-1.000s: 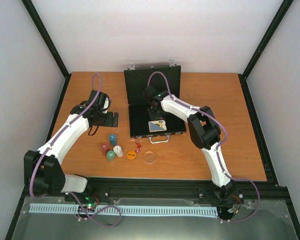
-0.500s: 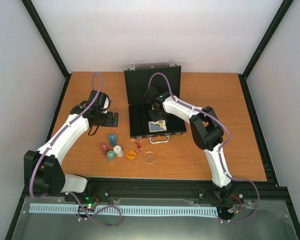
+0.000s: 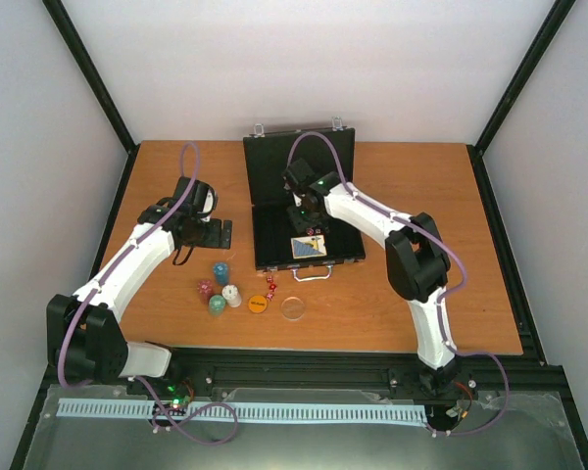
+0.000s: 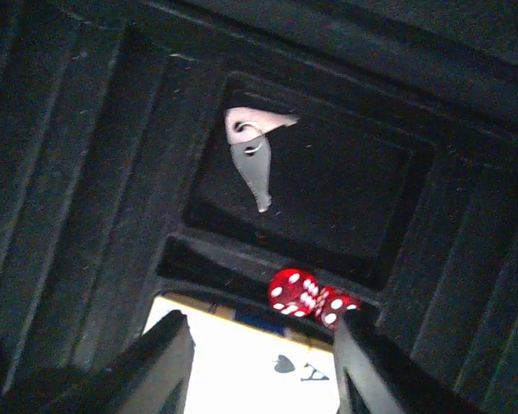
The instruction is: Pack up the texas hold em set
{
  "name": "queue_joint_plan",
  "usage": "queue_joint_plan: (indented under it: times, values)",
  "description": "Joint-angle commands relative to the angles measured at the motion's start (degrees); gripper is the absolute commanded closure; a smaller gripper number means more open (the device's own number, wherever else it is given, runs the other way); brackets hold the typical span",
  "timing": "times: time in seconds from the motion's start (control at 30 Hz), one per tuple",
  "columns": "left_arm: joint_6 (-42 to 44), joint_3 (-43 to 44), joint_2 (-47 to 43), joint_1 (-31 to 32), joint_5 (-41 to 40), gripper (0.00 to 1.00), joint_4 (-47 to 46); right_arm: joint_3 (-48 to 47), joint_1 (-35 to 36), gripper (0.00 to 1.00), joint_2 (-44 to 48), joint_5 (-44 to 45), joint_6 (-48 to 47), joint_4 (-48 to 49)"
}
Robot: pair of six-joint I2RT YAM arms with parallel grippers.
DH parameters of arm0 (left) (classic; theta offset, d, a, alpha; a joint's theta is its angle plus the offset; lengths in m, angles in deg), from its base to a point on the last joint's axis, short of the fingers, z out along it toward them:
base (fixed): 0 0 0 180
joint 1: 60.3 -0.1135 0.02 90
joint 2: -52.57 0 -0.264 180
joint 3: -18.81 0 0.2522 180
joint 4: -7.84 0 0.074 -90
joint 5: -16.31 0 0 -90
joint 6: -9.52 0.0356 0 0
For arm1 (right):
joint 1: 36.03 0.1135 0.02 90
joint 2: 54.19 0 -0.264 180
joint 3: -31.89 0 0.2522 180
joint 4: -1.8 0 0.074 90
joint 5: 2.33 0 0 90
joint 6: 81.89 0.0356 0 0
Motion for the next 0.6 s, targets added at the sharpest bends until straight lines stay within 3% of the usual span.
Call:
queue_joint_plan:
  times: [0.0,0.1,0.23,0.57]
  values:
    - [-0.66,2.2,-1.34,0.18,-0.51,0.0,-0.1,0.65,4.36,0.5,3.89,-1.8,-0.86,-3.18]
    - [-0.71,2.48,-2.26,0.18,-0.71,0.0,0.45,4.11,8.39,0.36,6.87,-2.15,-0.55,-3.47]
    - [-0.92,2.58,-3.94,0.18,-1.11,0.0,1.21,8.43,12.05,0.02,10.63,-3.85,1.74,-2.52]
    - [-1.05,0.51,-7.4,0.18,-0.57,0.0,1.77,11.26,15.47,0.0,11.73,-9.3,1.89,-1.58]
